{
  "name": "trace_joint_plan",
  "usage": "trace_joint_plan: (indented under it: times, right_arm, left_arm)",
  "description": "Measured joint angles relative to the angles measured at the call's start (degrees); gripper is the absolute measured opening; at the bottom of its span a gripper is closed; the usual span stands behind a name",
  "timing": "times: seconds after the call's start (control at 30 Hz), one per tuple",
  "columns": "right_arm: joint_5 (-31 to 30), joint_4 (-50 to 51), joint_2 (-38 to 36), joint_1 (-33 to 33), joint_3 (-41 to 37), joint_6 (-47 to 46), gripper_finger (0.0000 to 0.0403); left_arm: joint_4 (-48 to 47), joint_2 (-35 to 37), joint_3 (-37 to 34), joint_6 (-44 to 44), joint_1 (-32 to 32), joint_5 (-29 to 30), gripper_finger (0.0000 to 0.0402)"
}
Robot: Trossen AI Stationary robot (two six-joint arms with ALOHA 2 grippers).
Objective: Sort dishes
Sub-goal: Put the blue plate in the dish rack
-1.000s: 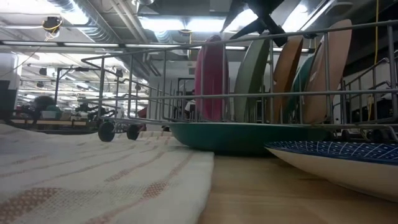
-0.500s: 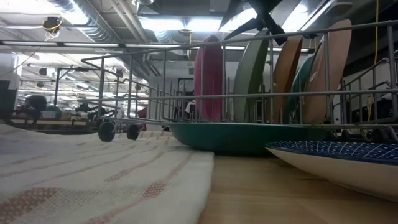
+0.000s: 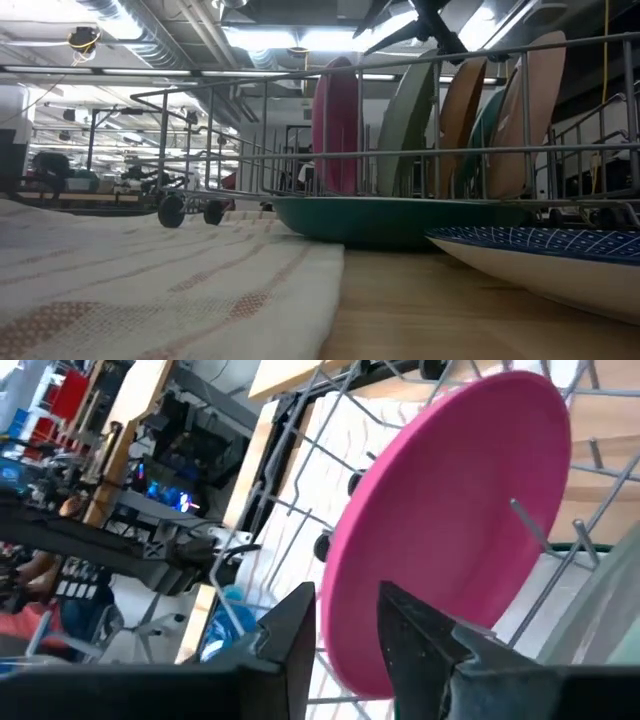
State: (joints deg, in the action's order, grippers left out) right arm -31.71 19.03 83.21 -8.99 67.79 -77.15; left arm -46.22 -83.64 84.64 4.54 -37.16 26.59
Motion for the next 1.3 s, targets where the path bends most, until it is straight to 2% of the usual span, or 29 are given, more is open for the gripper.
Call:
trace_joint_plan:
  times: [0.23,0.63,1.13,1.3]
  right_arm:
    - [4.4,0.1,-0.6,0.0,0.0,0.1,0.0111]
    - [8.4,0.1,-0.7,0.0,0.0,3.0,0.0111]
    - [9.1,0.4,-5.1,-0.1,0.0,7.2,0.0111]
    - [10.4,0.4,-7.4,-3.0,0.1,9.7,0.0111]
  left_arm:
    - [0.0,0.0,0.0,-0.6,0.0,0.0,0.0143]
    - [0.0,0.0,0.0,-0.4,0.0,0.0,0.0143]
    - [0.1,0.0,0.0,-0.4,0.0,0.0,0.0143]
    - [0.2,-0.5,0.0,0.7,0.0,0.0,0.0143]
